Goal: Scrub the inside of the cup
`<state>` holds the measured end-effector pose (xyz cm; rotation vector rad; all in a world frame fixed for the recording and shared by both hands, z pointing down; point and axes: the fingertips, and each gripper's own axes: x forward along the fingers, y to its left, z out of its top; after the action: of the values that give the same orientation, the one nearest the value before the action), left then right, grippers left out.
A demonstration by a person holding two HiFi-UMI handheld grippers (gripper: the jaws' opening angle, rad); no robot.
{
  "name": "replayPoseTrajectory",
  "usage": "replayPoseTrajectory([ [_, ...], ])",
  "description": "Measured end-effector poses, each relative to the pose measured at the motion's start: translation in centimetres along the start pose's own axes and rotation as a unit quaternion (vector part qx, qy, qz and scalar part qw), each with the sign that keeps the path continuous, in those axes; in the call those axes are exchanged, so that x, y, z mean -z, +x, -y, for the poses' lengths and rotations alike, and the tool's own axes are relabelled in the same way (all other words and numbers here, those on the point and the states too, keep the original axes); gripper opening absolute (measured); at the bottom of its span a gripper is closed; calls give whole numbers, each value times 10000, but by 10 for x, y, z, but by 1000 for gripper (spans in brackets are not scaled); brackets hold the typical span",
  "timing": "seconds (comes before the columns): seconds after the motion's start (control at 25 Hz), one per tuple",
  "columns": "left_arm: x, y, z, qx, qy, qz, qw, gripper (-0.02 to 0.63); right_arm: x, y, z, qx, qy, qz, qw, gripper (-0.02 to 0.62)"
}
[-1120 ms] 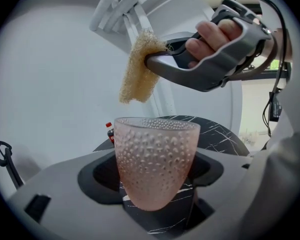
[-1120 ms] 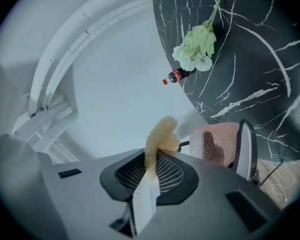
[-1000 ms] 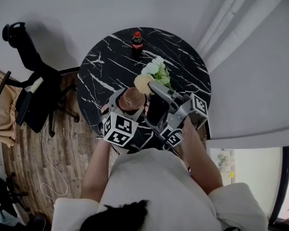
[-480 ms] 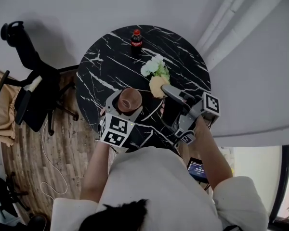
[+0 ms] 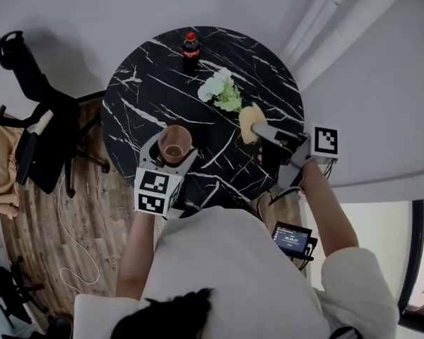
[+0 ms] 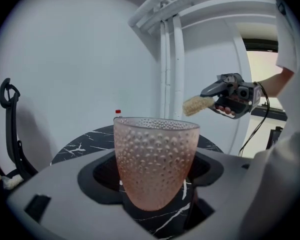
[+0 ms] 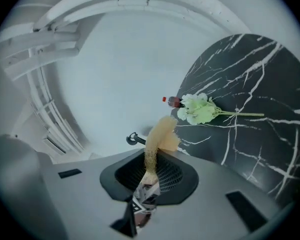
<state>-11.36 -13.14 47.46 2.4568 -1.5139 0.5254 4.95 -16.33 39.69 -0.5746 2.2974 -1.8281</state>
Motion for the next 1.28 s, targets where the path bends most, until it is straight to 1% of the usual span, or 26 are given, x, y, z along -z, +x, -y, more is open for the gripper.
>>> replayPoseTrajectory([
  [0.08, 1, 0, -1, -42, -55, 8, 10000, 371, 2, -1, 5, 238, -377, -163, 9989, 58],
  [0.16, 2, 2, 4, -8, -87, 2, 10000, 371, 2, -4, 11, 417, -646, -258, 9967, 58],
  [0.24, 5, 2, 8, 28, -94, -32, 9999, 371, -1, -10, 23, 730, -957, -314, 9922, 58],
  [0.32, 7, 3, 12, 52, -108, -38, 9999, 371, -2, -16, 36, 1237, -1374, -415, 9819, 58],
  [0.44, 9, 1, 14, 73, -227, -8, 9997, 371, 3, -21, 54, 1971, -2051, -665, 9564, 58],
  [0.48, 9, 1, 14, 72, -313, 7, 9995, 371, 4, -21, 59, 2124, -2195, -719, 9495, 58],
  [0.6, 11, 1, 13, 55, -638, 88, 9979, 371, 4, -20, 71, 2408, -2474, -760, 9354, 58],
  [0.64, 12, 1, 13, 33, -726, 107, 9973, 371, 4, -18, 76, 2542, -2677, -814, 9258, 58],
  [0.68, 13, 1, 12, -1, -787, 110, 9968, 371, 5, -17, 81, 2708, -2966, -924, 9111, 58],
  [0.72, 15, 0, 11, -41, -814, 98, 9966, 371, 7, -15, 88, 2882, -3310, -1094, 8919, 58],
  [0.8, 19, -1, 13, -82, -810, 45, 9967, 371, 16, -10, 102, 3184, -3984, -1520, 8467, 58],
  [0.84, 21, -1, 14, -80, -817, 19, 9966, 371, 20, -7, 108, 3290, -4227, -1700, 8272, 58],
  [0.88, 24, -1, 16, -79, -845, -1, 9964, 371, 23, -5, 113, 3375, -4389, -1833, 8123, 58],
  [1.0, 28, -3, 15, -125, -974, -4, 9952, 371, 27, 1, 128, 3599, -4702, -2117, 7775, 58],
  [1.12, 27, -6, 11, -162, -1027, 34, 9946, 371, 31, 5, 141, 3734, -4986, -2432, 7435, 58],
  [1.2, 28, -8, 10, -174, -1058, 29, 9942, 371, 33, 5, 151, 3889, -5103, -2516, 7246, 58],
  [1.28, 30, -10, 9, -199, -1101, 25, 9937, 371, 32, 5, 160, 4079, -5241, -2578, 7017, 58],
])
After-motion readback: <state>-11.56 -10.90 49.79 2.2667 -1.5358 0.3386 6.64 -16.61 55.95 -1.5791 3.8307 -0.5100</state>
